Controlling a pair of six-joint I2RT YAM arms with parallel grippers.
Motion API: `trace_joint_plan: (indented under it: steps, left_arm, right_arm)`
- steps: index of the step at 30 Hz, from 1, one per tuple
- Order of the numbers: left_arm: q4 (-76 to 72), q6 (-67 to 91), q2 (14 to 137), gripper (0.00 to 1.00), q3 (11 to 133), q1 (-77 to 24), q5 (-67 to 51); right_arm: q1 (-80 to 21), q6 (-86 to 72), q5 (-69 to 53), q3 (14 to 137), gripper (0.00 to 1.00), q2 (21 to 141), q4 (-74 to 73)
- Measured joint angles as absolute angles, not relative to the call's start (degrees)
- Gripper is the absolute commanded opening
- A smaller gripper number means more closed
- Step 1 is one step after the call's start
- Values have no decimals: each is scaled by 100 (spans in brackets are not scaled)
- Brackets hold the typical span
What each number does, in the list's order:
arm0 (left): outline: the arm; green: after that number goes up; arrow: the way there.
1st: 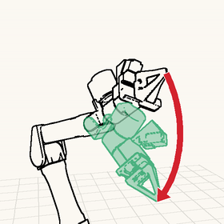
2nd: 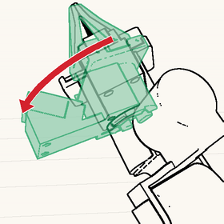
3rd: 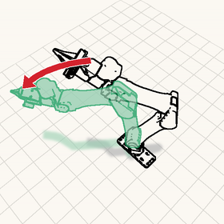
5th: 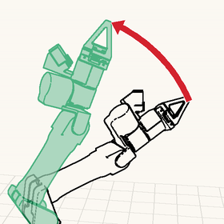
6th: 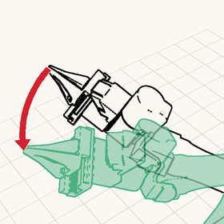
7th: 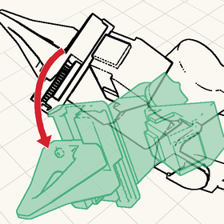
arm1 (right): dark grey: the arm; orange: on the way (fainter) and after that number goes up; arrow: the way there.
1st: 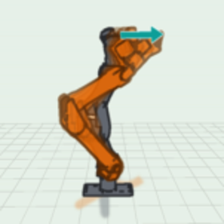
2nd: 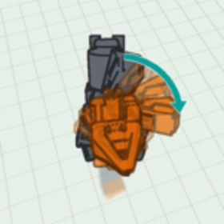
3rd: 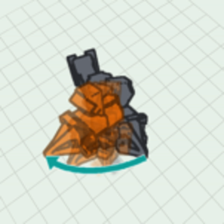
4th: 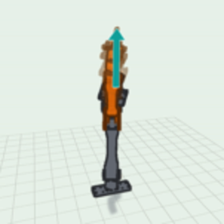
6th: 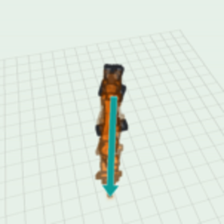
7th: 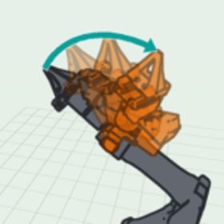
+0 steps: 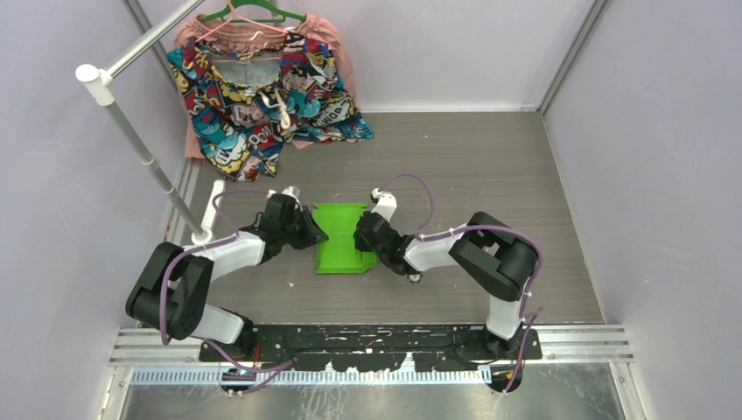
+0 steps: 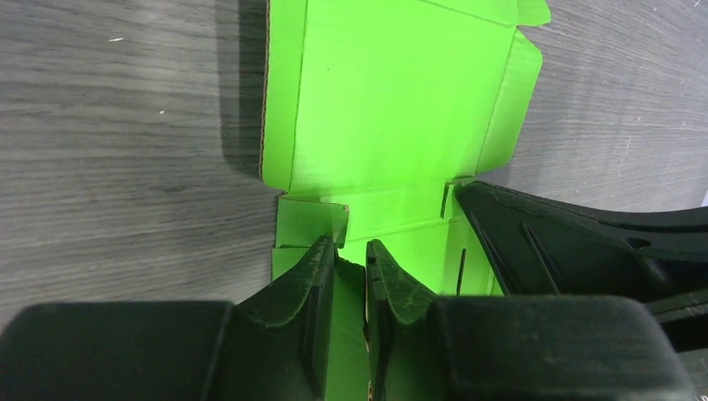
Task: Fold the paper box
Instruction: Fold the paper box at the center of the board.
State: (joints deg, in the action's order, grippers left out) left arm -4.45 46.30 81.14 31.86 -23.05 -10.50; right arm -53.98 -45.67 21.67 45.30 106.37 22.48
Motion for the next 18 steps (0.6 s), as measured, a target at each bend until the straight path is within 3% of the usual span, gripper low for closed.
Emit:
trace_joint_plan:
  steps: [18]
  left_arm:
    - [-982,4622,8823,18,3437,-2471,-1120]
  right_arm:
    - [-5422,-4405,2220,4705,10,10691,2029]
